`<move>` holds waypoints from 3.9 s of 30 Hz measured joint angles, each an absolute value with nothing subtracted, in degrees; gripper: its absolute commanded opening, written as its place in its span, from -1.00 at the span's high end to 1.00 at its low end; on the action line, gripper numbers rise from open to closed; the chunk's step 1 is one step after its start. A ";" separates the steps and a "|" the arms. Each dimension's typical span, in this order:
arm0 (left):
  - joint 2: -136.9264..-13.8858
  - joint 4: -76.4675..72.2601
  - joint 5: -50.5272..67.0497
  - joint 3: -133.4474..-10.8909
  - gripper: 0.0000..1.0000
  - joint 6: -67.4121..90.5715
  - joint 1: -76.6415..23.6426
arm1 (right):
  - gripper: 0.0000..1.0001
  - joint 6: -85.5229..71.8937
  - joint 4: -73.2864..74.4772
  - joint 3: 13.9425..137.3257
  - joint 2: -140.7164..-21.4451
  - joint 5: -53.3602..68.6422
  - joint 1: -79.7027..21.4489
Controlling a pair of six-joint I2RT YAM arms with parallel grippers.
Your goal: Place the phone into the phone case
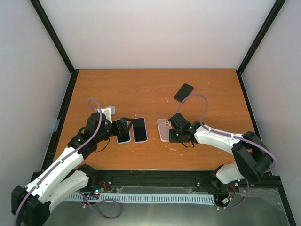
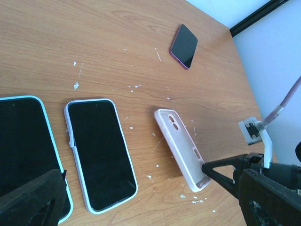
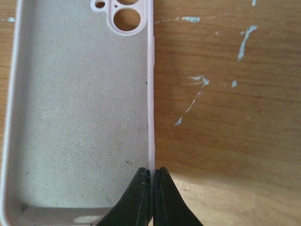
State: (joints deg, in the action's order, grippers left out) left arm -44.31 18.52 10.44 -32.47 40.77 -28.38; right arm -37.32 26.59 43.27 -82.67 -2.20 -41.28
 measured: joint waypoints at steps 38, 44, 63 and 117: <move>-43.59 16.40 9.78 -32.36 -0.99 39.35 -28.38 | -0.97 -37.58 24.16 75.72 -110.98 -20.23 -25.52; -41.80 16.82 9.87 -32.36 -0.99 39.38 -28.38 | -0.97 -38.11 24.51 83.90 -119.74 -19.97 -22.44; -40.25 17.82 9.89 -31.94 -0.99 39.44 -28.38 | -0.91 -39.92 28.38 100.20 -132.51 -20.47 -20.62; -46.50 14.66 13.76 -29.74 -0.99 41.67 -28.38 | -0.28 -31.40 15.86 53.52 -100.31 -8.03 -22.74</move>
State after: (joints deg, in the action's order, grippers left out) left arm -46.50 14.66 13.76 -29.74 41.67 -28.38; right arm -31.40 15.86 53.52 -100.31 -8.03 -22.74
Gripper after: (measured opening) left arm 0.995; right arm 0.734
